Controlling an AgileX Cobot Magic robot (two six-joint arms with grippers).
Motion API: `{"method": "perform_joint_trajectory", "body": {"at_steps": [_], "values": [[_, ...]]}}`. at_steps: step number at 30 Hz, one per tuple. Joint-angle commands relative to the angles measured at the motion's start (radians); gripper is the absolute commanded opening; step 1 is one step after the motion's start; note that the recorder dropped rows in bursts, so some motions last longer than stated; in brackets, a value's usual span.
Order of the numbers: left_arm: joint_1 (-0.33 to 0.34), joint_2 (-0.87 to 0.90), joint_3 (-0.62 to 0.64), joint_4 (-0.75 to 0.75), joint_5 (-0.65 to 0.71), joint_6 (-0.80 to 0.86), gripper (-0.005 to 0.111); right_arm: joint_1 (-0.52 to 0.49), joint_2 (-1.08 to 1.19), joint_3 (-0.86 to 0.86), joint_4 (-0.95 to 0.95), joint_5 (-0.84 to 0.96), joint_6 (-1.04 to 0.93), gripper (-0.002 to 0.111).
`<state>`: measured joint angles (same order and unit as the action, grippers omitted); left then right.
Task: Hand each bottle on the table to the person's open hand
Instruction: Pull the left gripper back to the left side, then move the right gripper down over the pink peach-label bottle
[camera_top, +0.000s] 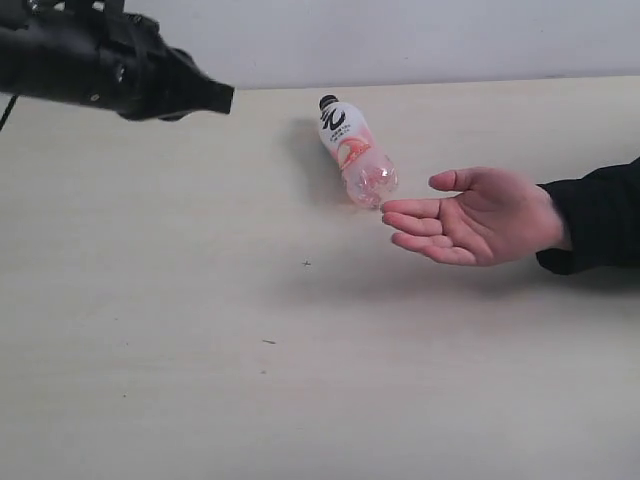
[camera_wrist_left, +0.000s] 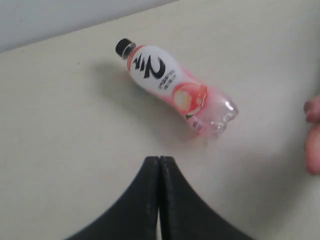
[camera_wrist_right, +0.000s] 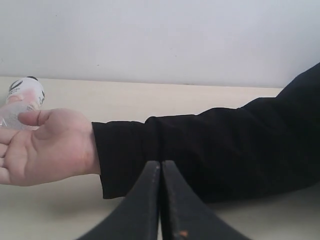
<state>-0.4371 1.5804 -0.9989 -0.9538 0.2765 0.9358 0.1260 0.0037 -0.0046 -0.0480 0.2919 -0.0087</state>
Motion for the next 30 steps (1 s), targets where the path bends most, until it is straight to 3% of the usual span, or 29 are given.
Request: {"method": "perform_joint_trajectory", "body": {"at_steps": [1, 12, 17, 26, 30], "values": [[-0.002, -0.133, 0.186, -0.07, -0.172, 0.028, 0.0, 0.003, -0.004, 0.005, -0.002, -0.009, 0.002, 0.0], [-0.002, -0.435, 0.489, -0.074, -0.244, 0.028, 0.0, 0.003, -0.004, 0.005, -0.014, -0.068, -0.009, 0.0], [-0.002, -0.54, 0.583, -0.111, -0.322, -0.002, 0.0, 0.003, -0.004, 0.005, 0.126, -0.2, 0.048, 0.0], [-0.002, -0.607, 0.676, -0.107, -0.334, -0.001, 0.0, 0.003, -0.004, 0.005, 0.352, -0.433, 0.187, 0.0], [-0.002, -0.607, 0.676, -0.105, -0.334, -0.001, 0.0, 0.003, 0.062, -0.137, 0.347, -0.403, 0.238, 0.0]]}}
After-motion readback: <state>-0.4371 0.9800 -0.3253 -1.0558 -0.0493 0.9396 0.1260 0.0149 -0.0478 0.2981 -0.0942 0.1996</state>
